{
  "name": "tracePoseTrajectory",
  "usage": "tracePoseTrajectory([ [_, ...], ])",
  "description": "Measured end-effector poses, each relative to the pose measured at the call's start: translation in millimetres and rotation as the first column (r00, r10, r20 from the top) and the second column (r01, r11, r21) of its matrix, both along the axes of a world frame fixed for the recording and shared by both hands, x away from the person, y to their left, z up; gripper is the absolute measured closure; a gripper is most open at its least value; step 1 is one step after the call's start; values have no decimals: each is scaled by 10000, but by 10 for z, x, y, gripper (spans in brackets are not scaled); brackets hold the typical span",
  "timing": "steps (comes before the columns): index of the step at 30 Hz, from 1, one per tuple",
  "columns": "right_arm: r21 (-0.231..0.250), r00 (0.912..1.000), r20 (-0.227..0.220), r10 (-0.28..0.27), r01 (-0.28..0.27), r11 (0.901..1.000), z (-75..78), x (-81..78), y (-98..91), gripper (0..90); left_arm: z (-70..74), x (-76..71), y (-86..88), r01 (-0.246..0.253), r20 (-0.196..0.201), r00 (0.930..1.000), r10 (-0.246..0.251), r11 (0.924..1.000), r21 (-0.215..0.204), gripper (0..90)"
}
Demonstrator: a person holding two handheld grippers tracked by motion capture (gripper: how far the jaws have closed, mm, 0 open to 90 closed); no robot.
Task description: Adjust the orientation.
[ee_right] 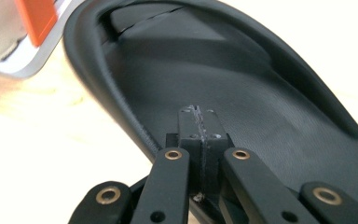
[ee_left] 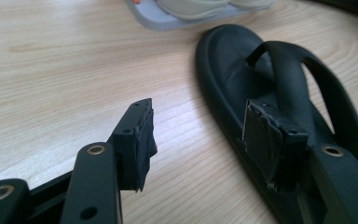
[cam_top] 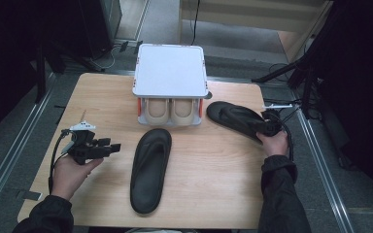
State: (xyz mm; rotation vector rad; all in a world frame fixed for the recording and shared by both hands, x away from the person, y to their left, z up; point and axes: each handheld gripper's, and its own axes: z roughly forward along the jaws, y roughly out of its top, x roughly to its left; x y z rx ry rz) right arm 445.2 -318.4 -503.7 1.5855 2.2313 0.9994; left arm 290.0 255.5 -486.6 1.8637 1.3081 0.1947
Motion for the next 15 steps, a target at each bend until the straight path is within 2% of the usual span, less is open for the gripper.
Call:
tracePoseTrajectory([
  [4,-155,10000,-56,-21,20,9999,14,-48,61,900,5,13,1,-4,98,10000,5,10000,-66,434],
  [5,-186,10000,-11,49,-49,9998,13,-54,69,900,15,21,1,52,2,10000,-52,10000,-27,434],
  [8,-119,9999,-90,105,-106,9999,11,-88,113,900,32,19,-26,164,164,9997,-164,9999,-9,431],
  [15,-130,9993,-170,335,-337,9993,9,-141,253,900,44,23,-34,182,137,9997,-182,9998,30,430],
])
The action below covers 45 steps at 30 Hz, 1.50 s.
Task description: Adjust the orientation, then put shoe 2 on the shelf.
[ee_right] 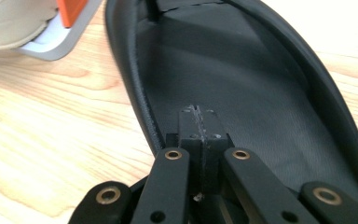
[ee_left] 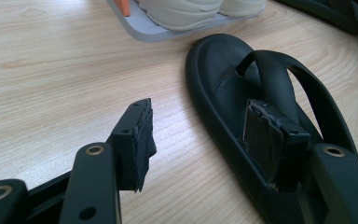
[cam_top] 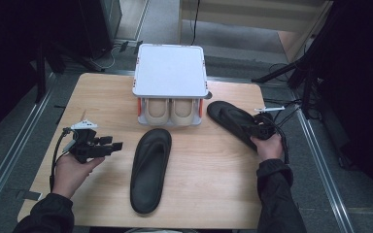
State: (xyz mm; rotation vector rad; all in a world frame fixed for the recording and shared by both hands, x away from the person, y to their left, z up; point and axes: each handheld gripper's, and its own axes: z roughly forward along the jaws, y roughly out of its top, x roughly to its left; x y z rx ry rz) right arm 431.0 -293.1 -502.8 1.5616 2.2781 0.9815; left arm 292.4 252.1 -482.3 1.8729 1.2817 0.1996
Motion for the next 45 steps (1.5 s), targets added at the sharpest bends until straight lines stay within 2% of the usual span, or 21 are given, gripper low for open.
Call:
tracePoseTrajectory([
  [2,98,10000,-53,11,-11,10000,-5,-19,55,900,2,-1,0,-16,35,10000,16,10000,-23,429],
  [5,-10,9999,-89,119,-119,9999,4,-56,136,900,10,-13,-4,21,70,10000,-21,10000,-10,423],
  [8,149,9997,-141,216,-214,9997,6,-85,192,900,18,-23,3,5,173,9999,-4,10000,-52,418],
  [18,540,9982,-134,581,-573,9969,18,-134,404,900,2,-13,-7,55,116,9999,-55,10000,34,417],
  [21,396,9980,-27,630,-628,9972,33,-142,430,900,-5,-9,-11,90,55,9999,-91,9999,82,416],
  [25,502,9978,319,587,-603,9969,115,-163,375,900,-3,-6,-9,48,122,9999,-49,10000,54,417],
  [27,690,9977,522,434,-470,9965,180,-186,325,900,-5,0,-2,150,36,9999,-149,9997,-191,417],
  [34,983,9940,1086,125,-232,9949,315,-227,145,873,-16,11,5,97,-70,9999,-98,9998,-187,415],
  [37,971,9918,1272,101,-226,9950,314,-215,64,823,-20,15,2,103,-93,9999,-104,9998,-145,415],
  [41,982,9932,1167,9,-124,9951,282,-180,-19,788,-30,24,0,139,-158,9998,-142,9997,-185,414],
  [45,885,9905,1373,-84,-38,9961,280,-141,-65,695,-37,30,2,120,-165,9998,-122,9998,-164,413],
])
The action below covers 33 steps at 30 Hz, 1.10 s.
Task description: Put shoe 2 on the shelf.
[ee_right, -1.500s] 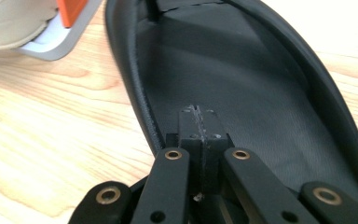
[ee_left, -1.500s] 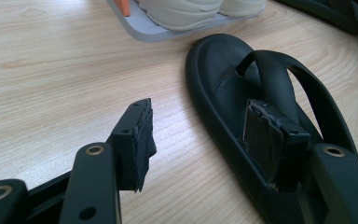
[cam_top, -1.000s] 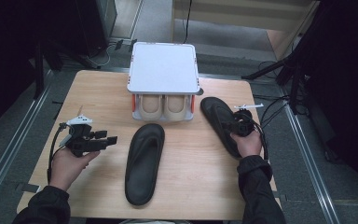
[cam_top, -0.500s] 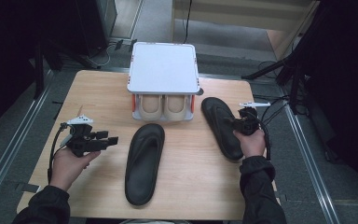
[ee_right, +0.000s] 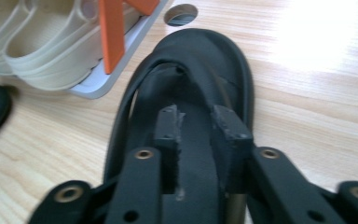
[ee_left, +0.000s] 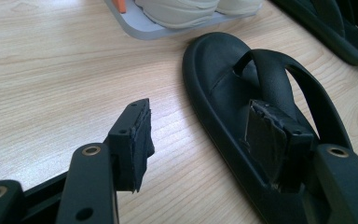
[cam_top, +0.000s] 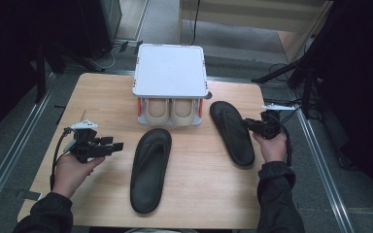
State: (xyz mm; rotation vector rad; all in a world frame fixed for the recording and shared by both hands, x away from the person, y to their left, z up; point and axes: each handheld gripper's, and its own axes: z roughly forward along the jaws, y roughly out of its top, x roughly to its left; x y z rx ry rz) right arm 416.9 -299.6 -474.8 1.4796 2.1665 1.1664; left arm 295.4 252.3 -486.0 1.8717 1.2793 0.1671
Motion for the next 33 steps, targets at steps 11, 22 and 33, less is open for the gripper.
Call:
tracePoseTrajectory([
  [11,51,9985,-526,-177,180,9998,-280,260,-72,600,-33,-13,-4,-102,-91,9999,102,9999,19,412],
  [22,-53,9970,-769,89,-94,9999,-370,394,62,654,-52,-80,48,-302,-86,9995,302,9995,-29,408],
  [33,-12,9947,-1019,-144,143,9999,-366,411,40,725,-54,-95,74,-366,-94,9993,366,9993,-11,407],
])
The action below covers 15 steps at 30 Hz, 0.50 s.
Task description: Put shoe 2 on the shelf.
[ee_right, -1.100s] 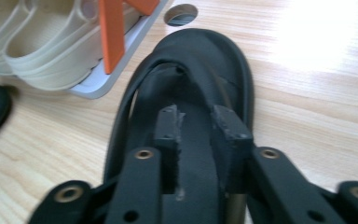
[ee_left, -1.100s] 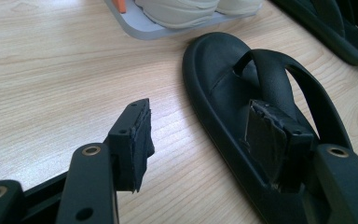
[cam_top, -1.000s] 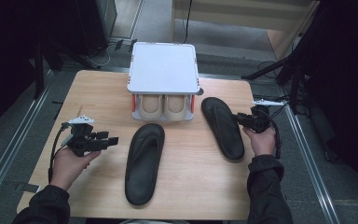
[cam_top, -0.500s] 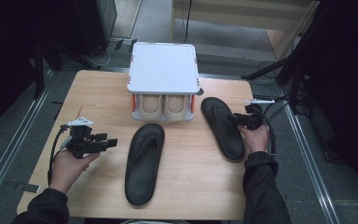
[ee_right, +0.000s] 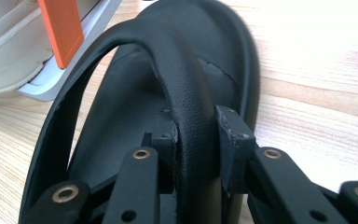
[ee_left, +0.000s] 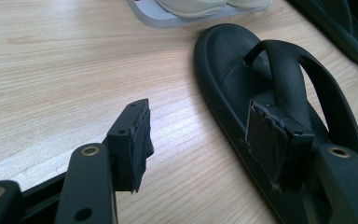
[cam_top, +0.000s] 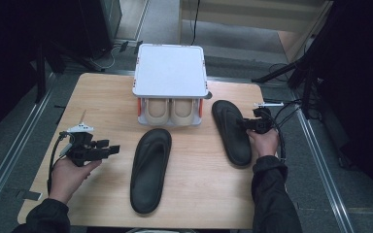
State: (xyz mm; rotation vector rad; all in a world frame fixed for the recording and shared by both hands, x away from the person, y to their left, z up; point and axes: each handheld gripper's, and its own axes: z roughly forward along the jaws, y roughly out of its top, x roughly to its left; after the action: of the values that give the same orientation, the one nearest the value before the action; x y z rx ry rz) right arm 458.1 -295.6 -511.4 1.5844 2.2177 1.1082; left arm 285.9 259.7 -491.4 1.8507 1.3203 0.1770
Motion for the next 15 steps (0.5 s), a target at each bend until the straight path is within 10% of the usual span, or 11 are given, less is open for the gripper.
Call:
tracePoseTrajectory([
  [15,244,9996,-137,-256,259,9994,88,-37,-28,730,0,7,-11,70,18,10000,-70,10000,-30,407],
])
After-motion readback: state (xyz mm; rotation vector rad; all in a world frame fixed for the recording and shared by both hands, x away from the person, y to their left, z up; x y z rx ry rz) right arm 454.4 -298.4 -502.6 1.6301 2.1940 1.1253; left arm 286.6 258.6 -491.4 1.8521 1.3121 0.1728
